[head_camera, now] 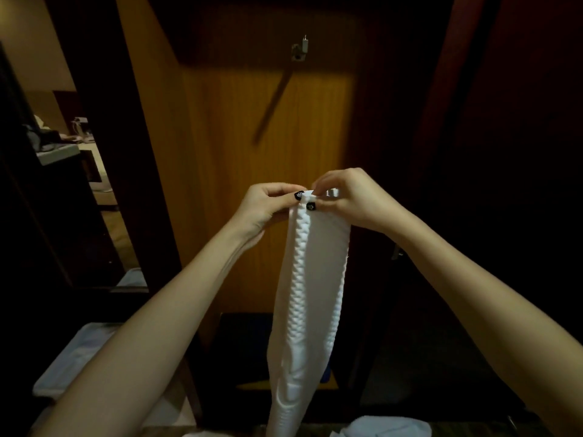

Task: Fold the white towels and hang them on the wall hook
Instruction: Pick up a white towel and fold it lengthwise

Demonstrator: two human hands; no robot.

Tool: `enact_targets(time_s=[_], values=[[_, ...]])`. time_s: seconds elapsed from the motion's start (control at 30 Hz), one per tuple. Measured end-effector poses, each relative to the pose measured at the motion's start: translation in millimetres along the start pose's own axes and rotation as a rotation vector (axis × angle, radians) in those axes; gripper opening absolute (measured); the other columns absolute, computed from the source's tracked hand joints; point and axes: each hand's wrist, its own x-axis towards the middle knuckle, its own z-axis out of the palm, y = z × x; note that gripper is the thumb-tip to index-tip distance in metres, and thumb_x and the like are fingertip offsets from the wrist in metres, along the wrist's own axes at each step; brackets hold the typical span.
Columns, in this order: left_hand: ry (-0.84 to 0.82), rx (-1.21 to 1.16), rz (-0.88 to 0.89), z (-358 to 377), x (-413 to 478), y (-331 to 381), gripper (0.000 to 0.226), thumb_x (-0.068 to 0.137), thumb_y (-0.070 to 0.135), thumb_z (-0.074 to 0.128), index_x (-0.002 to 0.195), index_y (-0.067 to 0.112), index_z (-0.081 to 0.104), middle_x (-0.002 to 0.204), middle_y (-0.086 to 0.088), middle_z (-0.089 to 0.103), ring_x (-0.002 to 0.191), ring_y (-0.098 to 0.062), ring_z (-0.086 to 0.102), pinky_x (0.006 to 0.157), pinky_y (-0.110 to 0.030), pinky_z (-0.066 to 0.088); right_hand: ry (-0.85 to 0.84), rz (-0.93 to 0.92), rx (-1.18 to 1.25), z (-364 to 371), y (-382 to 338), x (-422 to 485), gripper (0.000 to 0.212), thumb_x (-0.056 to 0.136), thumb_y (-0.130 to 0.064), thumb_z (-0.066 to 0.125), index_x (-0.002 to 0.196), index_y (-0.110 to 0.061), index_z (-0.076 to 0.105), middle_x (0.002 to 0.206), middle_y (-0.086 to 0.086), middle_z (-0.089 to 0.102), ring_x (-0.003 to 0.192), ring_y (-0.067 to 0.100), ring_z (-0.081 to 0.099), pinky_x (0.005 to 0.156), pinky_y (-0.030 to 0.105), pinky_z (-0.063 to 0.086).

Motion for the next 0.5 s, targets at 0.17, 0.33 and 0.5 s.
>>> enact_targets(time_s=[0.17, 0.33, 0.5], values=[[-0.021, -0.094, 0.016, -4.9, -7.6, -0.8, 0.021, 0.080, 0.000, 0.066, 0.099, 0.006, 0.071, 0.095, -0.006, 0.074, 0.085, -0.012, 0.069, 0.067, -0.018, 0.055, 0.010, 0.027, 0.054, -8.9, -0.8, 1.9, 0.014, 0.085, -0.022, 0.073, 0.089, -0.009, 0.073, 0.095, 0.000, 0.069, 0.087, 0.012, 0.062, 0.073, 0.017, 0.043], [0.032, 0.031, 0.117, 3.3, -13.7, 0.3, 0.016, 0.084, 0.002, 0.066, 0.096, 0.011, 0.072, 0.093, -0.001, 0.075, 0.091, -0.016, 0.068, 0.080, -0.026, 0.055, 0.051, 0.113, 0.227, -0.1, 0.0, -0.6, 0.014, 0.084, -0.030, 0.075, 0.080, -0.018, 0.071, 0.084, -0.007, 0.066, 0.076, 0.001, 0.058, 0.064, 0.010, 0.039], [0.054, 0.161, 0.186, 12.1, -16.7, -0.6, 0.037, 0.080, 0.001, 0.071, 0.114, 0.010, 0.065, 0.102, -0.001, 0.071, 0.092, -0.004, 0.065, 0.080, -0.017, 0.049, 0.157, 0.086, 0.119, 5.4, -2.3, 4.6, 0.021, 0.082, -0.034, 0.077, 0.077, -0.014, 0.070, 0.073, -0.010, 0.061, 0.067, 0.002, 0.056, 0.056, 0.009, 0.037]])
